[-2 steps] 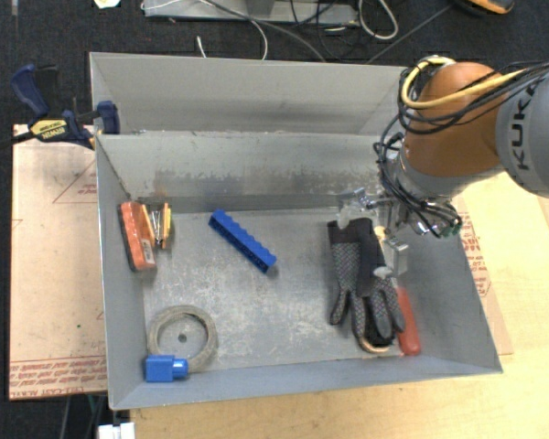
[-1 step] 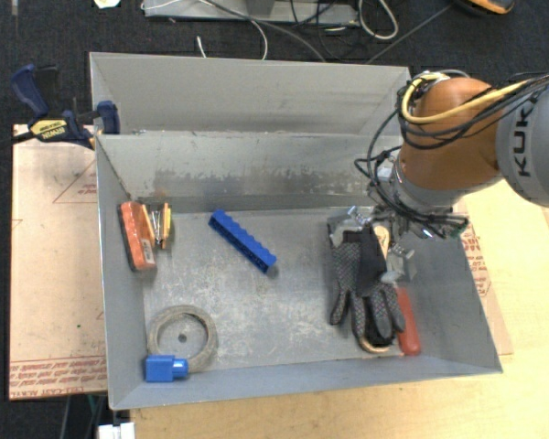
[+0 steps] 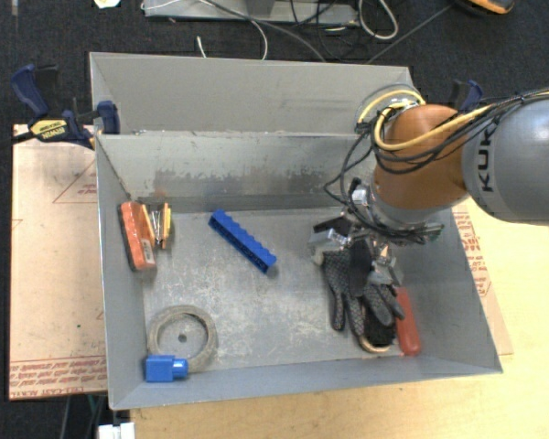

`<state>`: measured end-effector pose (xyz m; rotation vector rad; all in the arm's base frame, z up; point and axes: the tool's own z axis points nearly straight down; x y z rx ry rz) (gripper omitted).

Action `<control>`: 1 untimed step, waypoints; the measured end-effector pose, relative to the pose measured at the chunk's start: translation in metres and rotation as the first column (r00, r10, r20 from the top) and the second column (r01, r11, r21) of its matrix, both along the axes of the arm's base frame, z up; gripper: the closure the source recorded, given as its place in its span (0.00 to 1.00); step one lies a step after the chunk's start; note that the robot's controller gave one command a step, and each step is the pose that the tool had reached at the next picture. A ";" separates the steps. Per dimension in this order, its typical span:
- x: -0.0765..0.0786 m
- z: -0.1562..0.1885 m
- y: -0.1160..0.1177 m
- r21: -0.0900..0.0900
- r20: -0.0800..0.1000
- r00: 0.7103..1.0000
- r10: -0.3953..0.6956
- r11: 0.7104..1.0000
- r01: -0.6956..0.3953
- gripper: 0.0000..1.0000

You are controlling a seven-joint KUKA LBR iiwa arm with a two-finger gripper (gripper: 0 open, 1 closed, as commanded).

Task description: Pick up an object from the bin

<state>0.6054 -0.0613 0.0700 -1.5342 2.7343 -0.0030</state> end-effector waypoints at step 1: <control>0.006 0.003 0.018 -0.006 0.015 0.958 0.286 0.958 -0.286 1.00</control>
Offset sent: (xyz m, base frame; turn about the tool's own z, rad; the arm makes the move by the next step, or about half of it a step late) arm 0.0000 0.0000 0.0000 0.0000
